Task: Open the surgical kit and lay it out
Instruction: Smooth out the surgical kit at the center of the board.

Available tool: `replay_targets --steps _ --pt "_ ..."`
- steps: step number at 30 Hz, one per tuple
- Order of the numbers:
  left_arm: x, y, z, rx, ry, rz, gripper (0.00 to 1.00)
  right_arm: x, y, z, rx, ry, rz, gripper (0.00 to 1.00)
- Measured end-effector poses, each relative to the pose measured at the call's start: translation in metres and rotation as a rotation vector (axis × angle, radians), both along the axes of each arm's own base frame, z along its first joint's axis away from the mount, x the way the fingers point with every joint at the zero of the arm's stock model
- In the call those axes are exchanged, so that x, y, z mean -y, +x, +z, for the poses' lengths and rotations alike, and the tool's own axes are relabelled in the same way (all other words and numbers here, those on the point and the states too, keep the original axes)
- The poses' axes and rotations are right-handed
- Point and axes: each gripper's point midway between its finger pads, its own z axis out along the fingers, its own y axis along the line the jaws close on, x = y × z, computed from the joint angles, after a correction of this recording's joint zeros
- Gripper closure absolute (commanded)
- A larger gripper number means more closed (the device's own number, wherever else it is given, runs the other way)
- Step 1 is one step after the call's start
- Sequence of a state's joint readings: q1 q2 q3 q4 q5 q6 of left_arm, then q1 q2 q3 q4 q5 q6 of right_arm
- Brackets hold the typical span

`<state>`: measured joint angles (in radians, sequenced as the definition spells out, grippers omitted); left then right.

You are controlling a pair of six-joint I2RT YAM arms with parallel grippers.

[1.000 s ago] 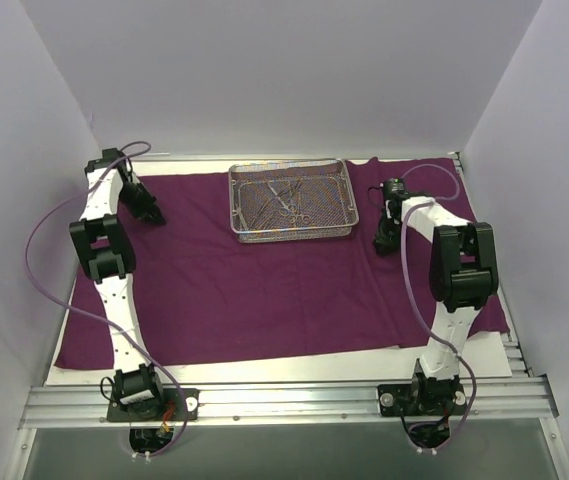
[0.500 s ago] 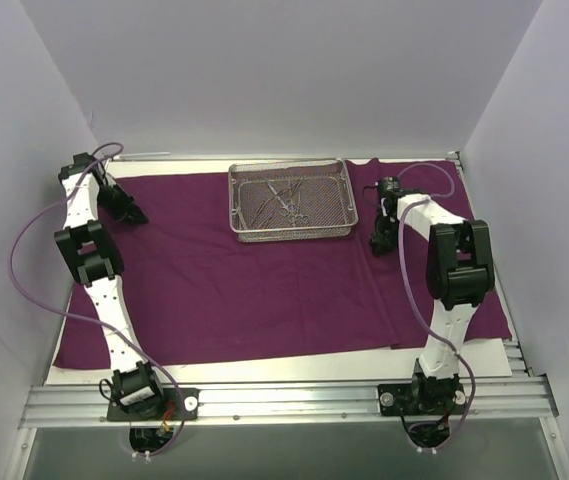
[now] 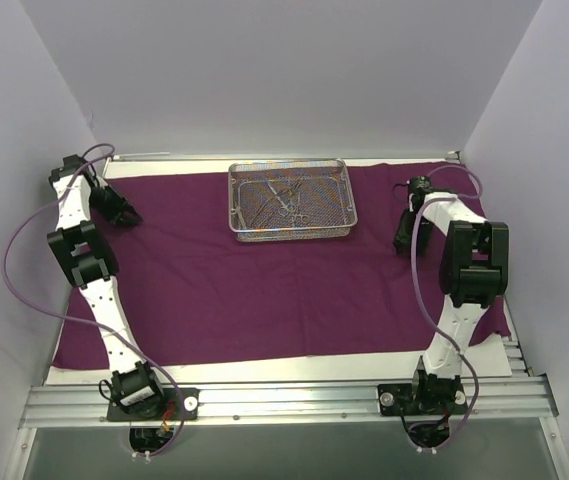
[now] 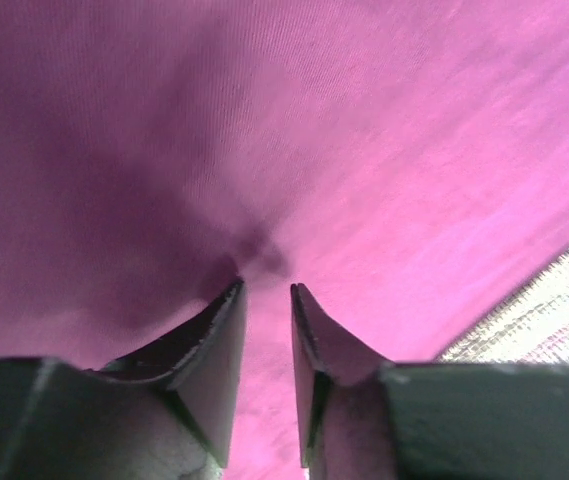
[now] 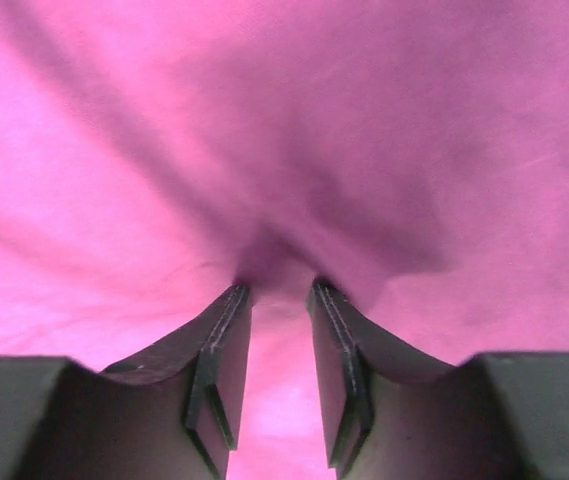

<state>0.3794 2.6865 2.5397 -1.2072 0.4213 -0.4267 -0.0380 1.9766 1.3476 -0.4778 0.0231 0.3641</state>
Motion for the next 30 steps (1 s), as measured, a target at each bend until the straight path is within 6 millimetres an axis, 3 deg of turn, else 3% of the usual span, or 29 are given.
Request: replay_targets --steps 4,8,12,13,14,15,17,18,21,23,27,30 --pt "0.005 -0.01 0.013 -0.022 0.068 -0.001 0.6 0.004 -0.002 0.004 -0.034 -0.018 0.026 0.5" --pt "0.022 -0.029 0.048 -0.007 0.135 -0.007 0.57 -0.019 -0.005 0.017 -0.047 -0.032 0.113 0.45" --pt "0.041 -0.052 0.097 0.058 0.187 -0.019 0.57 -0.062 -0.01 0.044 0.003 0.0 0.219 0.48" --pt "0.045 -0.06 0.107 0.072 0.192 -0.023 0.61 -0.074 -0.011 0.054 0.03 0.02 0.246 0.5" --pt "0.049 -0.068 0.113 0.08 0.194 -0.025 0.64 -0.084 -0.015 0.063 0.058 0.043 0.268 0.53" --pt "0.052 -0.077 0.115 0.083 0.193 -0.027 0.67 -0.093 -0.019 0.073 0.085 0.067 0.287 0.63" --pt "0.059 -0.101 0.106 0.046 0.176 -0.031 0.86 -0.111 -0.029 0.09 0.133 0.117 0.323 0.71" --pt "0.063 -0.112 0.098 0.017 0.164 -0.036 0.97 -0.121 -0.034 0.097 0.161 0.143 0.34 0.81" --pt "0.072 -0.142 0.064 -0.096 0.126 -0.05 0.98 -0.151 -0.049 0.101 0.196 0.213 0.4 1.0" --pt "0.075 -0.152 0.052 -0.139 0.115 -0.058 0.98 -0.174 -0.058 0.092 0.185 0.243 0.445 1.0" --pt "0.074 -0.149 0.044 -0.152 0.126 -0.062 0.98 -0.22 -0.073 0.068 0.138 0.281 0.535 1.0" --pt "0.069 -0.133 0.036 -0.155 0.133 -0.067 0.98 -0.25 -0.084 0.044 0.094 0.291 0.595 1.0"
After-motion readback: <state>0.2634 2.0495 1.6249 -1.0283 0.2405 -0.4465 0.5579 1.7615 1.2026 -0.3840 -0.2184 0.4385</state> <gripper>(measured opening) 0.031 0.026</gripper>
